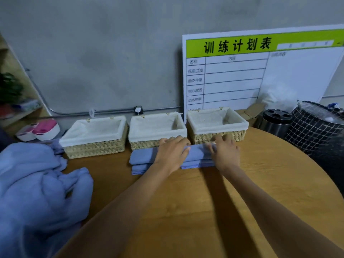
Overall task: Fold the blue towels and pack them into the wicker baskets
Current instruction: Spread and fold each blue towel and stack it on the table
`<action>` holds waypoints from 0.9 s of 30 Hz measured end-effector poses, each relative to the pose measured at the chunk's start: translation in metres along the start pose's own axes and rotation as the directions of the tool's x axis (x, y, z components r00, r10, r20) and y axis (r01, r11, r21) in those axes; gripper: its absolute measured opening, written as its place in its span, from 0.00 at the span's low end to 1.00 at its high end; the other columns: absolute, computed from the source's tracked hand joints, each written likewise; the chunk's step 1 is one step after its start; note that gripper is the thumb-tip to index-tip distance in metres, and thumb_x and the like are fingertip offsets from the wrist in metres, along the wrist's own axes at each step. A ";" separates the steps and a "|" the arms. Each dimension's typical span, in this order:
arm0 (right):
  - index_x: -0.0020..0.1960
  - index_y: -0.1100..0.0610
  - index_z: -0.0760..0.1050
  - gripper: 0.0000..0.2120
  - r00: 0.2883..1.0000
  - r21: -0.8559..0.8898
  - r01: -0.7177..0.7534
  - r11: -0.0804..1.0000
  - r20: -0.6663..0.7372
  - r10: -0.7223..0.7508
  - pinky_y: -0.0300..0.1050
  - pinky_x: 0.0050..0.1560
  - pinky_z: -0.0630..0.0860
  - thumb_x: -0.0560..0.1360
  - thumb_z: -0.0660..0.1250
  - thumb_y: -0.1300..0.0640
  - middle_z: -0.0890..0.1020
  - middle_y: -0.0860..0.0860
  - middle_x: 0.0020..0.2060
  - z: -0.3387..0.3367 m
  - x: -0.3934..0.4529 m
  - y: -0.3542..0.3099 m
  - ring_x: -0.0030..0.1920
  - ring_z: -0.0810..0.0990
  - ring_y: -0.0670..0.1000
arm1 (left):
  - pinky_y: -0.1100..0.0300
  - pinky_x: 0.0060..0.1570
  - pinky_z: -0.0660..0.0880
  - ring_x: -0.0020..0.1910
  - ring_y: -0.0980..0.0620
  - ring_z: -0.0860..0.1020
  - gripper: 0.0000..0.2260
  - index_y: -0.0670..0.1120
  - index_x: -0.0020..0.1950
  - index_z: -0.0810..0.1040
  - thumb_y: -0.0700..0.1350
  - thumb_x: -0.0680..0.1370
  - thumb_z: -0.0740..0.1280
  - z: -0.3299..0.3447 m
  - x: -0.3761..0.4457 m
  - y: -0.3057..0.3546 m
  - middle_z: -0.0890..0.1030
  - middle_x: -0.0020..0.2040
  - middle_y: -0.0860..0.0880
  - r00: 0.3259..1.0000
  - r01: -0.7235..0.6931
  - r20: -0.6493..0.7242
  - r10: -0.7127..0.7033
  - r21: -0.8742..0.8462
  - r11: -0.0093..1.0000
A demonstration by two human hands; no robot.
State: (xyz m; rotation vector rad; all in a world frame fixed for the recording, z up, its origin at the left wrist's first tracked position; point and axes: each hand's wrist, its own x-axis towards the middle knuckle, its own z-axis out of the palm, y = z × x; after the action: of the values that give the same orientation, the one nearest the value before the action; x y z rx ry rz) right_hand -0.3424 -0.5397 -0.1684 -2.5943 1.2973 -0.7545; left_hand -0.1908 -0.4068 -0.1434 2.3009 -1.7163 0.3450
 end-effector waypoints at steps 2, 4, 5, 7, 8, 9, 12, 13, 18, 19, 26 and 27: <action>0.58 0.53 0.75 0.14 0.995 0.043 0.082 0.996 -0.060 -0.079 0.55 0.53 0.71 0.81 0.62 0.44 0.75 0.57 0.56 -0.008 -0.012 -0.026 0.58 0.74 0.61 | 0.50 0.58 0.66 0.53 0.49 0.78 0.08 0.53 0.57 0.77 0.50 0.83 0.59 -0.028 -0.027 -0.017 0.80 0.55 0.54 0.998 -0.052 -0.031 0.053 0.014 0.999; 0.53 0.54 0.77 0.08 0.980 0.176 0.198 0.964 -0.057 -0.191 0.55 0.48 0.73 0.80 0.65 0.50 0.76 0.56 0.51 -0.005 -0.026 -0.062 0.53 0.75 0.62 | 0.51 0.53 0.68 0.49 0.48 0.78 0.07 0.51 0.53 0.78 0.48 0.82 0.60 -0.055 -0.058 -0.045 0.82 0.51 0.53 0.997 -0.069 -0.031 0.071 0.051 0.996; 0.50 0.54 0.76 0.05 0.965 0.245 0.262 0.934 -0.065 -0.254 0.55 0.45 0.74 0.79 0.65 0.53 0.77 0.55 0.48 0.000 -0.034 -0.082 0.50 0.76 0.62 | 0.51 0.51 0.69 0.49 0.47 0.79 0.07 0.51 0.52 0.78 0.48 0.81 0.60 -0.066 -0.074 -0.062 0.82 0.51 0.52 0.998 -0.050 -0.029 0.052 0.066 0.997; 0.47 0.52 0.75 0.03 0.927 0.362 0.366 0.857 -0.063 -0.369 0.54 0.41 0.74 0.78 0.64 0.57 0.77 0.53 0.45 0.011 -0.053 -0.127 0.46 0.77 0.60 | 0.53 0.50 0.71 0.49 0.46 0.79 0.08 0.51 0.51 0.79 0.48 0.81 0.61 -0.083 -0.107 -0.100 0.83 0.50 0.50 0.999 0.037 -0.029 -0.035 0.080 0.996; 0.46 0.51 0.75 0.04 0.910 0.415 0.388 0.823 -0.031 -0.414 0.53 0.42 0.73 0.79 0.62 0.57 0.76 0.51 0.44 0.016 -0.064 -0.152 0.45 0.76 0.58 | 0.54 0.50 0.72 0.49 0.46 0.80 0.08 0.51 0.50 0.80 0.48 0.80 0.61 -0.091 -0.124 -0.120 0.83 0.49 0.50 0.996 0.086 -0.021 -0.085 0.057 0.995; 0.46 0.50 0.74 0.04 0.896 0.465 0.386 0.797 0.016 -0.443 0.52 0.42 0.73 0.79 0.62 0.56 0.76 0.50 0.44 0.022 -0.075 -0.178 0.45 0.76 0.56 | 0.54 0.49 0.74 0.49 0.47 0.80 0.08 0.51 0.49 0.81 0.48 0.79 0.62 -0.098 -0.143 -0.141 0.84 0.48 0.51 0.991 0.130 -0.010 -0.130 0.014 0.991; 0.44 0.47 0.73 0.05 0.838 0.588 0.366 0.721 0.128 -0.530 0.50 0.42 0.73 0.78 0.66 0.52 0.78 0.48 0.42 0.036 -0.100 -0.244 0.42 0.78 0.50 | 0.51 0.48 0.78 0.46 0.52 0.82 0.10 0.54 0.44 0.83 0.51 0.73 0.62 -0.121 -0.193 -0.198 0.85 0.45 0.54 0.969 0.245 0.073 -0.235 -0.193 0.950; 0.44 0.47 0.74 0.04 0.813 0.628 0.359 0.690 0.153 -0.562 0.50 0.43 0.74 0.78 0.67 0.52 0.80 0.49 0.42 0.040 -0.108 -0.262 0.43 0.79 0.50 | 0.50 0.48 0.78 0.45 0.55 0.82 0.09 0.57 0.42 0.82 0.54 0.72 0.62 -0.128 -0.208 -0.217 0.84 0.43 0.56 0.963 0.266 0.105 -0.248 -0.227 0.937; 0.48 0.52 0.79 0.08 0.678 0.725 0.311 0.614 0.284 -0.678 0.47 0.46 0.75 0.77 0.71 0.48 0.83 0.51 0.44 0.058 -0.139 -0.317 0.44 0.80 0.48 | 0.57 0.52 0.77 0.48 0.62 0.81 0.01 0.59 0.42 0.84 0.53 0.73 0.74 -0.137 -0.257 -0.270 0.84 0.45 0.61 0.957 0.276 0.168 -0.237 -0.265 0.924; 0.49 0.53 0.80 0.08 0.643 0.736 0.318 0.597 0.295 -0.707 0.47 0.46 0.75 0.76 0.72 0.48 0.83 0.51 0.44 0.063 -0.144 -0.321 0.44 0.80 0.48 | 0.60 0.53 0.76 0.49 0.61 0.81 0.03 0.58 0.42 0.84 0.50 0.74 0.75 -0.132 -0.261 -0.273 0.85 0.45 0.60 0.959 0.275 0.158 -0.237 -0.298 0.914; 0.44 0.46 0.78 0.10 0.573 0.590 0.585 0.557 0.185 -0.798 0.47 0.47 0.74 0.72 0.72 0.41 0.79 0.39 0.40 0.089 -0.158 -0.318 0.43 0.75 0.42 | 0.72 0.51 0.71 0.48 0.65 0.79 0.03 0.54 0.42 0.86 0.46 0.74 0.75 -0.106 -0.265 -0.268 0.84 0.43 0.63 0.968 0.224 -0.038 -0.248 -0.316 0.922; 0.42 0.45 0.76 0.09 0.575 0.579 0.593 0.559 0.181 -0.798 0.48 0.47 0.74 0.73 0.71 0.42 0.79 0.39 0.39 0.088 -0.159 -0.317 0.42 0.74 0.42 | 0.70 0.51 0.72 0.48 0.65 0.79 0.02 0.54 0.43 0.86 0.46 0.74 0.74 -0.107 -0.265 -0.266 0.84 0.43 0.63 0.969 0.220 -0.039 -0.244 -0.313 0.924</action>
State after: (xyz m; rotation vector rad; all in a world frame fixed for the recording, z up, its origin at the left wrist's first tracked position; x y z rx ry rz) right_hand -0.1538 -0.2283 -0.1949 -2.5826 -0.1521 -0.4285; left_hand -0.0132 -0.0587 -0.1467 2.1954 -1.3327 0.1078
